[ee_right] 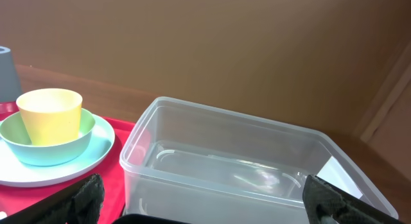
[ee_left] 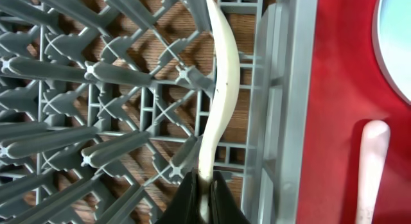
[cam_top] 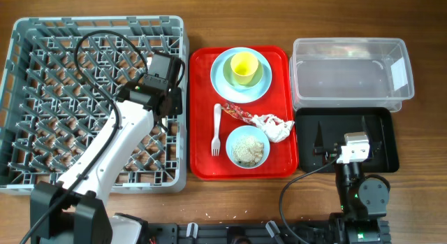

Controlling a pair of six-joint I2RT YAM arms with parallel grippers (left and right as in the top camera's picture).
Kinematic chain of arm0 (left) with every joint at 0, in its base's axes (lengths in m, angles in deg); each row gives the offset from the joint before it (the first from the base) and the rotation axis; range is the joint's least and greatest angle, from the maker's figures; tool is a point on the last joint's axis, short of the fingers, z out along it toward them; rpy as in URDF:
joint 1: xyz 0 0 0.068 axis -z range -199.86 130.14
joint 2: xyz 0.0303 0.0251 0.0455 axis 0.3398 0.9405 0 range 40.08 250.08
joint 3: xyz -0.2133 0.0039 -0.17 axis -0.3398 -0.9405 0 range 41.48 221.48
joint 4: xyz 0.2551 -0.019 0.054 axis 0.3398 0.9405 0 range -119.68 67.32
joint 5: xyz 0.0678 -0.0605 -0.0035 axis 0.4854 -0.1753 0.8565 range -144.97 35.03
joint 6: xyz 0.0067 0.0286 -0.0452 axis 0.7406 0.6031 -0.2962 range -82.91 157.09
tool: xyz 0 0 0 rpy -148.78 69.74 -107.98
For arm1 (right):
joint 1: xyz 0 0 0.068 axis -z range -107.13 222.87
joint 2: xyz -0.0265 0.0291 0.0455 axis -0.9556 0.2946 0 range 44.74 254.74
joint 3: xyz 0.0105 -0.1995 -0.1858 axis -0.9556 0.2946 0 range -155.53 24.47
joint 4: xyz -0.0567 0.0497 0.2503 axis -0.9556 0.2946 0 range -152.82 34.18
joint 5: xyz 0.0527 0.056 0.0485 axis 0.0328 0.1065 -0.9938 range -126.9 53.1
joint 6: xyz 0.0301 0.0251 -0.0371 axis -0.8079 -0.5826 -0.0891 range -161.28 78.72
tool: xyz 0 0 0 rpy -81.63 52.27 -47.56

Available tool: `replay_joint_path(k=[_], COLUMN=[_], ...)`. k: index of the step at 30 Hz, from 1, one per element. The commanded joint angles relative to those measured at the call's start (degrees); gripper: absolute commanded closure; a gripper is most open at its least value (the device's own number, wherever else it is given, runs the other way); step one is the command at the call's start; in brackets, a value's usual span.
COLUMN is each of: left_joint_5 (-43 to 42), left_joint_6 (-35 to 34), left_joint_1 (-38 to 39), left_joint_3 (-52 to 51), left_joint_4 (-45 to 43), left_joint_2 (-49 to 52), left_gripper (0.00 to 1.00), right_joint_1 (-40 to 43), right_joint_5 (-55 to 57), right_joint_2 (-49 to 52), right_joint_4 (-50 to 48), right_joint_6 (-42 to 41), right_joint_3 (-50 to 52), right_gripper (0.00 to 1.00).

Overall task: Sort waste into correct bins and load items into the dishwasher rack
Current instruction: 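Carry the spoon with the left gripper and insert it into the dish rack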

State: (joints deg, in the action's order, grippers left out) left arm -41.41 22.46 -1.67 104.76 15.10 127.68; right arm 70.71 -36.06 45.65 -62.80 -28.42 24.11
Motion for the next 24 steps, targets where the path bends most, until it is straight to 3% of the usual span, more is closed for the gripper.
replay_joint_path(k=[1, 14, 24], left_joint_5=[-1.16, -0.48, -0.37], left_joint_6=[0.70, 0.72, 0.76], left_joint_1=[-0.33, -0.37, -0.37], left_joint_3=[-1.44, -6.58, -6.86], left_joint_4=[-1.14, -6.45, -6.32], left_joint_2=[0.61, 0.61, 0.61], left_gripper=[0.96, 0.96, 0.85], right_joint_1=[0.24, 0.24, 0.24], right_joint_5=[-0.94, -0.94, -0.94], right_joint_2=[-0.11, -0.11, -0.11], right_joint_4=[-0.35, -0.35, -0.35], right_joint_6=[-0.98, -0.98, -0.96], right_joint_3=[0.07, 0.07, 0.07], right_gripper=[0.00, 0.00, 0.00])
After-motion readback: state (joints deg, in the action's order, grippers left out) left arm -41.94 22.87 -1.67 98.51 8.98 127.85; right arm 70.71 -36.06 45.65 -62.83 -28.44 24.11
